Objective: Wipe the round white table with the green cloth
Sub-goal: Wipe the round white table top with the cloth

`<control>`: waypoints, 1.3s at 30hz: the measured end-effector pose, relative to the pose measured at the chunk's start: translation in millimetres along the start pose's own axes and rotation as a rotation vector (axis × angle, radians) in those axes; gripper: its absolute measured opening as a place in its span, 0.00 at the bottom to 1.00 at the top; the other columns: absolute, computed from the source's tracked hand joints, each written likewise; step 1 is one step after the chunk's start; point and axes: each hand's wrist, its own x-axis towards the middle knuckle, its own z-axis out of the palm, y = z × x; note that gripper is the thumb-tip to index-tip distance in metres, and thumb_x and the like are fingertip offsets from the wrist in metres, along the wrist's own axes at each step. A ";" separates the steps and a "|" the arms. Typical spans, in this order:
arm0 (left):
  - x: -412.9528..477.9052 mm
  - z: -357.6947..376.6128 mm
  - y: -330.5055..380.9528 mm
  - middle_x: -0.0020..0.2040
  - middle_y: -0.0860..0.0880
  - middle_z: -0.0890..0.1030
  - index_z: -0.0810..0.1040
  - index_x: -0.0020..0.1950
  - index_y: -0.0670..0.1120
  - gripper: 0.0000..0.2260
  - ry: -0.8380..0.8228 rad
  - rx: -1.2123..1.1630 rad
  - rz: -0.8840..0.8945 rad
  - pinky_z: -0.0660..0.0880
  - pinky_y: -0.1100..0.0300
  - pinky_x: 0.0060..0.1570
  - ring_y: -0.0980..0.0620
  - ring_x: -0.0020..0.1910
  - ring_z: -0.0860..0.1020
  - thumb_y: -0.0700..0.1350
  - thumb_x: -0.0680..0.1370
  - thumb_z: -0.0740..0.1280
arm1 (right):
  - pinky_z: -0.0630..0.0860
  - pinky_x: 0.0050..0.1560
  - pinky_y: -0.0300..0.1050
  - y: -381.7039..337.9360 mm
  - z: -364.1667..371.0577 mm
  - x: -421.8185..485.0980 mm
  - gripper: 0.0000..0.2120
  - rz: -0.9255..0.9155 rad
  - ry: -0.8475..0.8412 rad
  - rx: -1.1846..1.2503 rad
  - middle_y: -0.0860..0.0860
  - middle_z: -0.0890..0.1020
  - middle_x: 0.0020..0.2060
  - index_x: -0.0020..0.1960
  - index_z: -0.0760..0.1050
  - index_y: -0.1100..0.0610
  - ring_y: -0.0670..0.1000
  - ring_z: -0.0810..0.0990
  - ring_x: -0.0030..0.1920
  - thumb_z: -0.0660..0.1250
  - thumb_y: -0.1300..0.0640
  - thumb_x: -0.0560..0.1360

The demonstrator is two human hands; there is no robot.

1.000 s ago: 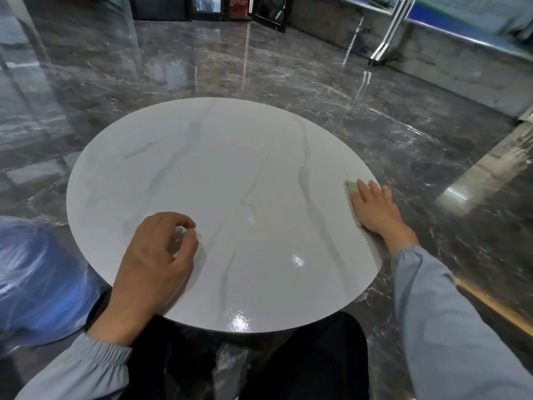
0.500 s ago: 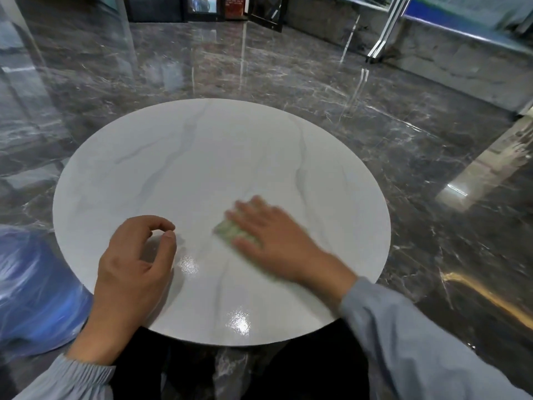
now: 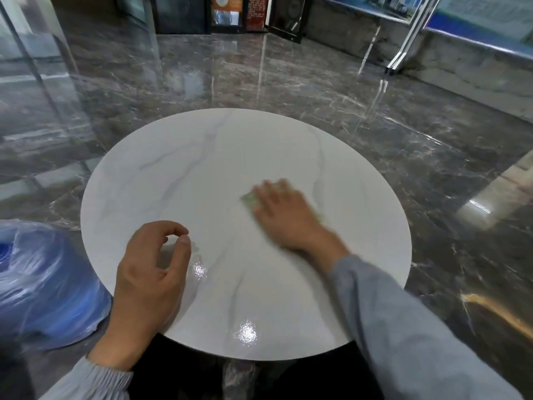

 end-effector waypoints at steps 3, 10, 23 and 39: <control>-0.1 -2.6 2.0 0.54 0.64 0.79 0.77 0.55 0.56 0.06 0.018 -0.028 -0.016 0.67 0.78 0.55 0.56 0.53 0.79 0.53 0.82 0.62 | 0.39 0.79 0.61 -103.5 16.6 -42.0 0.30 -0.424 -0.011 0.123 0.48 0.50 0.85 0.84 0.48 0.44 0.55 0.42 0.84 0.44 0.37 0.84; 1.5 -2.3 0.4 0.54 0.65 0.78 0.78 0.55 0.54 0.07 -0.034 0.010 -0.038 0.67 0.76 0.55 0.53 0.53 0.78 0.54 0.81 0.62 | 0.46 0.81 0.53 -12.1 0.9 -8.1 0.28 -0.139 -0.005 0.205 0.43 0.52 0.84 0.84 0.51 0.41 0.50 0.45 0.84 0.49 0.37 0.85; 0.1 -0.8 3.9 0.52 0.65 0.77 0.75 0.49 0.59 0.08 -0.067 0.038 -0.069 0.64 0.81 0.51 0.65 0.53 0.75 0.46 0.82 0.69 | 0.42 0.80 0.63 191.6 -29.7 21.9 0.31 0.712 -0.057 0.285 0.47 0.45 0.85 0.85 0.45 0.46 0.59 0.41 0.84 0.42 0.39 0.85; 4.6 -6.5 5.1 0.55 0.62 0.77 0.77 0.55 0.52 0.12 0.100 -0.138 -0.134 0.74 0.69 0.53 0.53 0.55 0.79 0.56 0.84 0.57 | 0.36 0.80 0.52 -47.8 7.7 -95.3 0.29 -0.573 -0.046 0.127 0.39 0.45 0.84 0.84 0.43 0.36 0.47 0.36 0.83 0.46 0.34 0.85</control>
